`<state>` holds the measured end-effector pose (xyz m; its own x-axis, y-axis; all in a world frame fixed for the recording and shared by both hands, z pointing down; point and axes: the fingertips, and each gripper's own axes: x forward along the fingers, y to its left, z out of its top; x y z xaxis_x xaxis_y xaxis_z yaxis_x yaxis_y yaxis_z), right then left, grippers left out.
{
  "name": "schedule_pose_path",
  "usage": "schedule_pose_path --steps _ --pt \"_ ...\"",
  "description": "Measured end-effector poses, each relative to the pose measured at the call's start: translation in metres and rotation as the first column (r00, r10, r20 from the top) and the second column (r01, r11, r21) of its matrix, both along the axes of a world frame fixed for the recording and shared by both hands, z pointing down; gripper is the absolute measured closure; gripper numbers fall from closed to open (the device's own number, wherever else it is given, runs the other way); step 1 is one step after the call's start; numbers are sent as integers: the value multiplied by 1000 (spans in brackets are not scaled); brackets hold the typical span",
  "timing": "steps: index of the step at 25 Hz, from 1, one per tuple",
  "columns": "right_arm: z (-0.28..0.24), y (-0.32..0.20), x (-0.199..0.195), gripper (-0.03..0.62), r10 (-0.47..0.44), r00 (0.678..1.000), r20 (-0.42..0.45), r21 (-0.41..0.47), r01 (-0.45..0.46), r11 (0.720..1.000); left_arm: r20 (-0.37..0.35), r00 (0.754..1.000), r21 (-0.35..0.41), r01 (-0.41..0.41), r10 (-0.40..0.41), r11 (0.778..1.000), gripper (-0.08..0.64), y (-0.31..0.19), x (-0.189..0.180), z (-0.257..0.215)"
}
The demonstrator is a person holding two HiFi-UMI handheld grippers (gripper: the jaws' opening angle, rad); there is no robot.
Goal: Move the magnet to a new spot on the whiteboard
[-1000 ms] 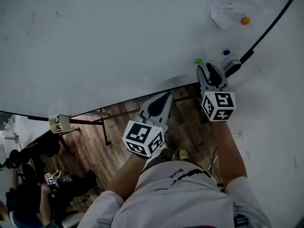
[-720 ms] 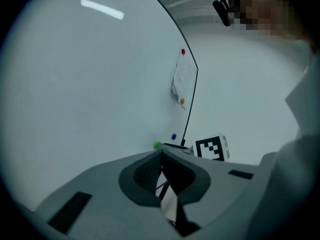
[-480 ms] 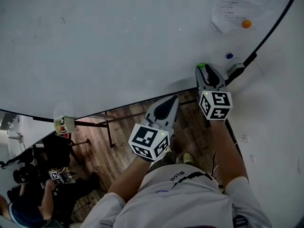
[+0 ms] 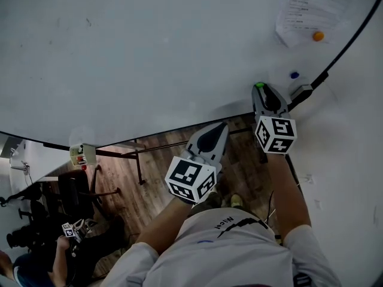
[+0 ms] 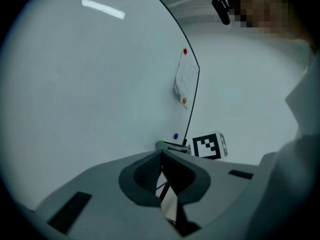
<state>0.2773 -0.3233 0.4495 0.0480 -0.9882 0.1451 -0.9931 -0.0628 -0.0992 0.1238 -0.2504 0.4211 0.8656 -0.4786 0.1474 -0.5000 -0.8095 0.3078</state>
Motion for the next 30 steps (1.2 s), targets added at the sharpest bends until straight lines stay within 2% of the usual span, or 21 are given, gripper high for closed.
schedule_pose_path --steps 8,14,23,30 --pt "-20 18 -21 465 -62 998 -2 27 62 998 -11 1000 16 26 -26 1000 549 9 -3 -7" --pt "-41 44 -53 465 -145 989 4 49 145 988 -17 998 30 67 -66 997 549 25 -12 -14" --pt "-78 88 -106 465 -282 959 10 111 279 954 -34 986 81 164 -162 983 549 56 -37 -34" --pt "-93 122 -137 465 -368 930 8 140 363 921 -49 968 114 252 -248 961 549 79 -60 -50"
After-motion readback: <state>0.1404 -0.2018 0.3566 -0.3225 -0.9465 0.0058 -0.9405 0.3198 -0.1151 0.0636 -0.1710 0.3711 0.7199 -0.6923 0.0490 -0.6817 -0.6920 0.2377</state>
